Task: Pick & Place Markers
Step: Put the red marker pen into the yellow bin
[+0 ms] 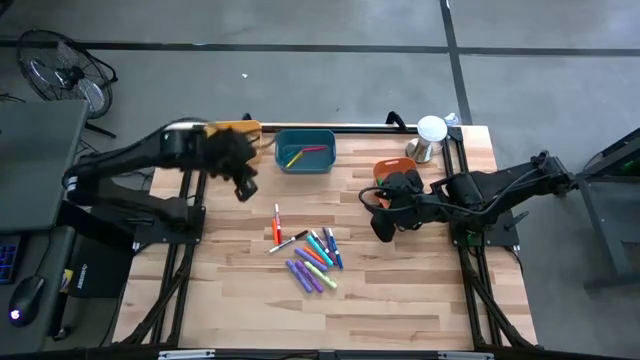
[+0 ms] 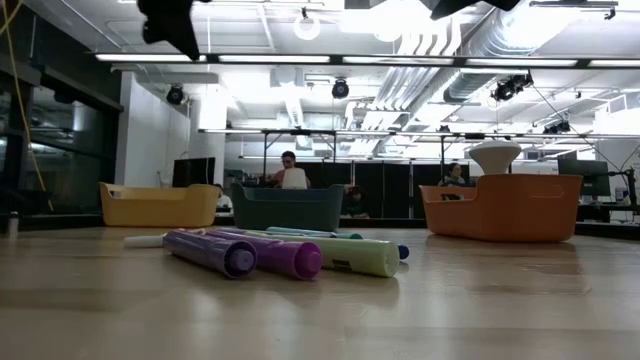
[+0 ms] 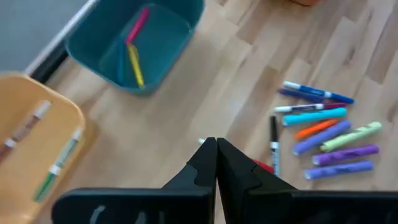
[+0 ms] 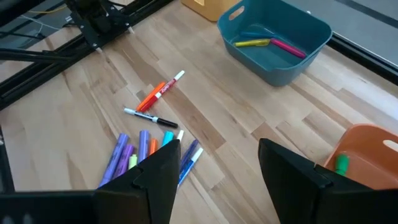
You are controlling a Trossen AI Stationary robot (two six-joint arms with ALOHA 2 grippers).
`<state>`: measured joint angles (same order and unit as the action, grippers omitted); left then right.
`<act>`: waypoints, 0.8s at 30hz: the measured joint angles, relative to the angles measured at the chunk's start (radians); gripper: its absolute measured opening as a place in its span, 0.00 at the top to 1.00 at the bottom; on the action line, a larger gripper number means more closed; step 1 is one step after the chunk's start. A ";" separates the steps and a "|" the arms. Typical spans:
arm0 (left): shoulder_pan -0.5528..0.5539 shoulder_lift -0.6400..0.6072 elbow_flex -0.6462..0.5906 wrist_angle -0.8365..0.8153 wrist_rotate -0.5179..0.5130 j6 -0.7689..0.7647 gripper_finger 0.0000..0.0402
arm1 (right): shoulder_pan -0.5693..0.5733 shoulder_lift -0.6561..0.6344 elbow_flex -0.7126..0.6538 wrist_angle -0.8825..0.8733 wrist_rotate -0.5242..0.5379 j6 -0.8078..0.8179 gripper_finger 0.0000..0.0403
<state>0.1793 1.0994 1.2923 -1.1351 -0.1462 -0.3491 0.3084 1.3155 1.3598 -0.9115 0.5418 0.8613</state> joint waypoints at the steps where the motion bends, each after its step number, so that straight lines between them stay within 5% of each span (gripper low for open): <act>1: -0.038 -0.021 -0.022 0.004 -0.023 -0.048 1.00 | 0.000 0.000 0.000 0.005 -0.001 -0.006 0.49; 8: -0.306 -0.068 -0.131 0.076 -0.144 -0.344 1.00 | 0.000 0.000 0.000 0.011 -0.008 -0.032 0.49; 14: -0.491 -0.016 -0.220 0.168 -0.185 -0.443 1.00 | 0.000 0.008 0.000 0.011 -0.021 -0.054 0.49; 24: -0.565 0.151 -0.275 0.213 -0.244 -0.849 1.00 | 0.005 0.027 0.000 0.008 -0.045 -0.054 0.49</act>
<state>-0.3855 1.2507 1.0168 -0.9222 -0.3899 -1.1986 0.3134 1.3426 1.3598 -0.9035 0.4965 0.8078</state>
